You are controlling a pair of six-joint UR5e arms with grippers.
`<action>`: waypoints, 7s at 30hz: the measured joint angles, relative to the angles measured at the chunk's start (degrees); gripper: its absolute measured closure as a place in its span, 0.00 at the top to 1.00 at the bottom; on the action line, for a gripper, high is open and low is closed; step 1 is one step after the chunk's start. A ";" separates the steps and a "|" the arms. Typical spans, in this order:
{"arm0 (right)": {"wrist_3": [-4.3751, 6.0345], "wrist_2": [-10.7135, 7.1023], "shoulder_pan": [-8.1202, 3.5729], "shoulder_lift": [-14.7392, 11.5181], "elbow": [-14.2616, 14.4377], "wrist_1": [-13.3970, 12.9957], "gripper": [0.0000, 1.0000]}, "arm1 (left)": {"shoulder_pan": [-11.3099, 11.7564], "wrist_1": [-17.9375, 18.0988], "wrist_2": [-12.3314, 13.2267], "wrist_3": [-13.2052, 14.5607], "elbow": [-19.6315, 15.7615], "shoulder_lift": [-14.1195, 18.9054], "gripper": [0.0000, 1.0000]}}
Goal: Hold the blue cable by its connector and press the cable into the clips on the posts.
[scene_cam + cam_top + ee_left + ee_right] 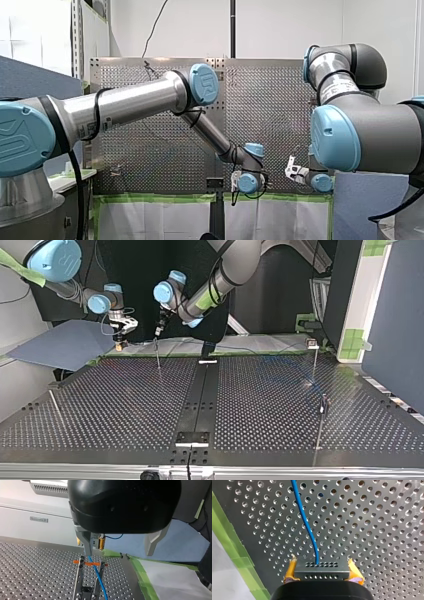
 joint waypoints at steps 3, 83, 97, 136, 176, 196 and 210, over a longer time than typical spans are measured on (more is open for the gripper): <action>0.03 0.00 0.00 0.03 0.00 0.00 0.00 | -0.15 -0.56 -0.14 0.08 0.10 0.03 1.00; 2.07 0.00 0.43 0.47 0.00 -0.28 0.00 | -1.50 10.25 -3.83 -2.74 -20.00 20.94 1.00; 2.55 0.00 0.82 0.60 0.00 -0.43 0.00 | -2.32 6.26 -6.04 -3.79 -26.84 27.78 1.00; 0.42 1.89 2.10 -9.96 0.08 9.86 0.00 | -1.82 10.58 -6.07 -8.43 -45.82 46.74 1.00; 0.36 7.23 7.92 -25.04 3.94 14.86 0.00 | -1.41 26.34 -6.84 -16.09 -66.16 51.99 1.00; 0.72 6.77 8.19 -24.80 6.48 9.16 0.00 | -0.57 32.09 -5.80 -14.11 -75.45 51.34 1.00; 0.67 6.77 8.25 -24.79 6.50 9.14 0.00 | -0.55 32.09 -5.82 -14.03 -76.04 51.34 1.00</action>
